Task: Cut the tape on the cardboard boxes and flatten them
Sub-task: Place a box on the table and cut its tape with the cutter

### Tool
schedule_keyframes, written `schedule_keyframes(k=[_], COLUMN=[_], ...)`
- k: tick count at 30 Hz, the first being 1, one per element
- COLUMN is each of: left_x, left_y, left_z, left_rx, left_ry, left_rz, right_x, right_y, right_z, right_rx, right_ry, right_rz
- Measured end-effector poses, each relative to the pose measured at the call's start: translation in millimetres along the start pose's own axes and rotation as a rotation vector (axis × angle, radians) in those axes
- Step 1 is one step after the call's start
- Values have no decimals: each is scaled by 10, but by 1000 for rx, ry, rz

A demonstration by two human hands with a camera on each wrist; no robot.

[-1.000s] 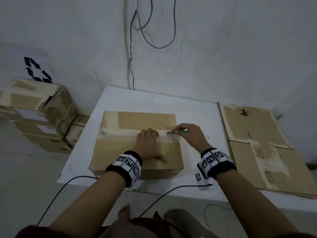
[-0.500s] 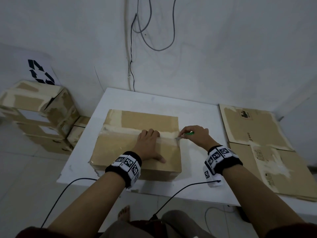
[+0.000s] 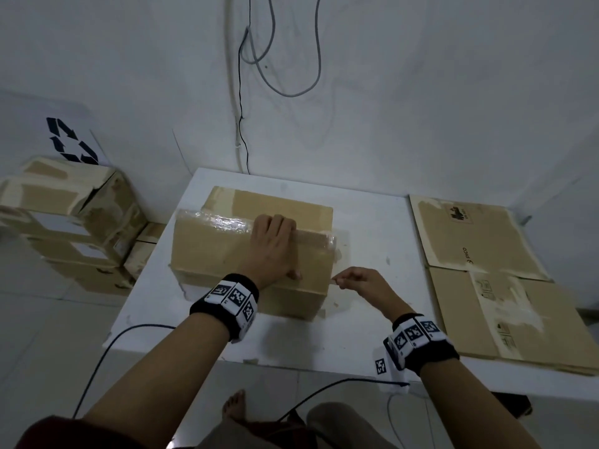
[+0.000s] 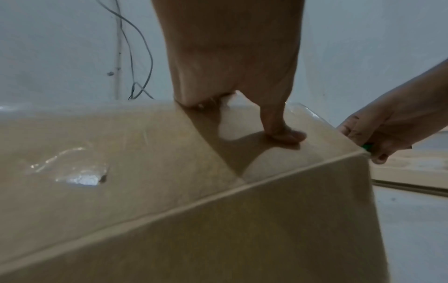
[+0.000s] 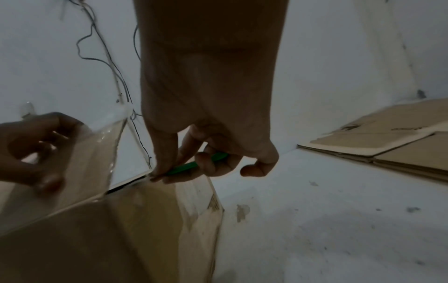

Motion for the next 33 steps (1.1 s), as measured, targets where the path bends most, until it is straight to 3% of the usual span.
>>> schedule_keyframes(k=[7, 8, 9, 11, 13, 17, 21, 24, 31, 33], left_x=[-76, -67, -42, 3, -4, -10, -14, -15, -70, -84], left_y=[213, 295, 371, 514, 679, 750, 722, 643, 401, 290], left_z=[433, 503, 529, 362, 89, -389, -548, -533, -564, -494], left_rx=[-271, -263, -222, -11, 137, 218, 298, 305, 719, 878], left_ry=[64, 120, 170, 146, 31, 86, -59, -4, -76, 39], left_rz=[55, 85, 141, 245, 246, 235, 256, 299, 266, 283], right_x=[-91, -68, -39, 5, 32, 150, 185, 213, 126, 139], right_y=[31, 44, 47, 50, 35, -30, -110, -157, -429, -523], right_z=[262, 281, 290, 270, 215, 124, 92, 148, 334, 347], right_rx=[-219, -229, -235, -227, -204, -218, -239, -279, -369, -373], right_ry=[-64, -83, -99, -131, -155, -74, 2, 16, 6, -9], right_rz=[29, 36, 45, 41, 30, 98, 124, 132, 74, 56])
Point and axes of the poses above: each hand's wrist, its own y-axis away from the middle knuckle, its own z-axis out of the back of the hand, x = y × z, the point moved 8 cm from there along -y, towards the middle knuckle, and after that the axes turned 8 degrees about z, right-handed, at the moved point
